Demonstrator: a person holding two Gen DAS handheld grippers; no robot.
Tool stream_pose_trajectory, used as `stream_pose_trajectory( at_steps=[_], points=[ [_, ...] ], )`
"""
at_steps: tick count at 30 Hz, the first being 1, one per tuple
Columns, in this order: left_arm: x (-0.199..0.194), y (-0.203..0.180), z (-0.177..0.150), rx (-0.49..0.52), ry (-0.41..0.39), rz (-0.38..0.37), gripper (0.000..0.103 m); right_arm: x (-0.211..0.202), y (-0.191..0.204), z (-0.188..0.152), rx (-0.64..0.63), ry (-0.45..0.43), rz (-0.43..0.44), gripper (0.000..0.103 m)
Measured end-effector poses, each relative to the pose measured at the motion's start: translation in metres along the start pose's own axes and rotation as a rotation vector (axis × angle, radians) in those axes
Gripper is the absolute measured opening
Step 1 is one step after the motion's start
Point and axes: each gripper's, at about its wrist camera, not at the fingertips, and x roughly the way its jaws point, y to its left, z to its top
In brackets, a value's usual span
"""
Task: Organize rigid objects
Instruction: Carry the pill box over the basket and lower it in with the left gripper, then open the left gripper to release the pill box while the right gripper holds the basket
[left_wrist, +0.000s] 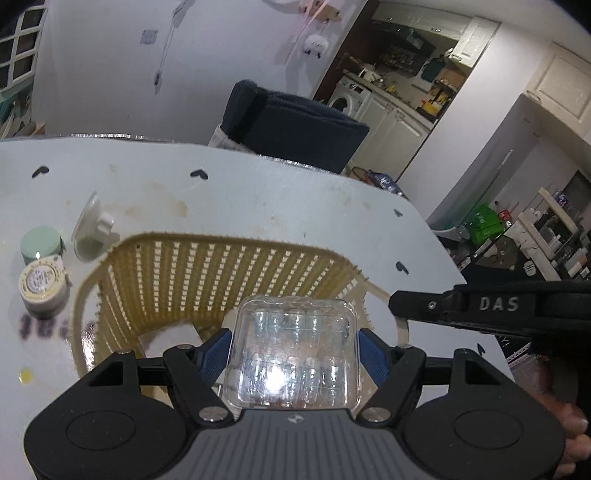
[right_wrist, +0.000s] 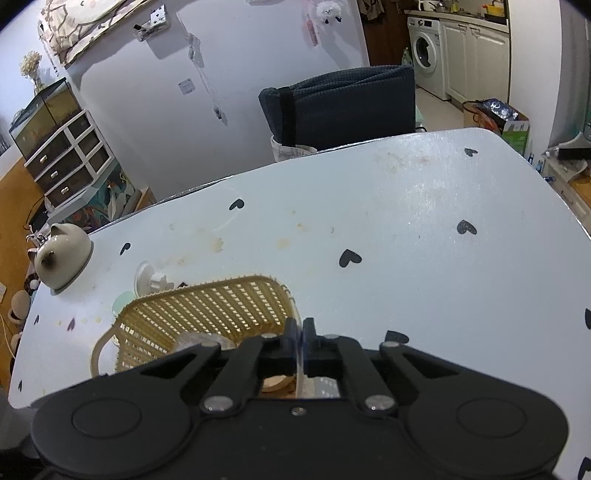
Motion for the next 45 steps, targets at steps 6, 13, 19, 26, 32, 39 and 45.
stream_pose_trajectory(
  at_steps=[6,13,19,26,32,39,45],
  points=[
    [0.015,-0.007,-0.007,0.007,0.057,-0.007,0.074,0.0,0.0,0.0,0.002,0.0,0.001,0.003],
    [0.024,-0.008,-0.007,-0.014,0.084,-0.012,0.074,0.001,0.0,0.0,0.005,-0.001,0.003,0.003],
    [0.029,-0.006,-0.006,-0.045,0.114,-0.023,0.075,0.001,0.0,0.0,0.006,-0.001,0.003,0.003],
    [0.028,-0.004,-0.004,-0.065,0.126,-0.031,0.091,0.001,0.0,-0.001,0.007,-0.001,0.003,0.003],
    [0.022,0.0,-0.003,-0.077,0.129,-0.026,0.094,0.001,0.0,-0.001,0.006,-0.002,0.003,0.003],
    [0.011,-0.002,-0.001,-0.057,0.114,-0.024,0.097,0.001,0.0,-0.001,0.007,-0.002,0.004,0.003],
    [-0.002,-0.005,-0.002,-0.023,0.098,-0.032,0.099,0.001,-0.001,0.0,0.006,-0.002,0.005,0.003]
  ],
)
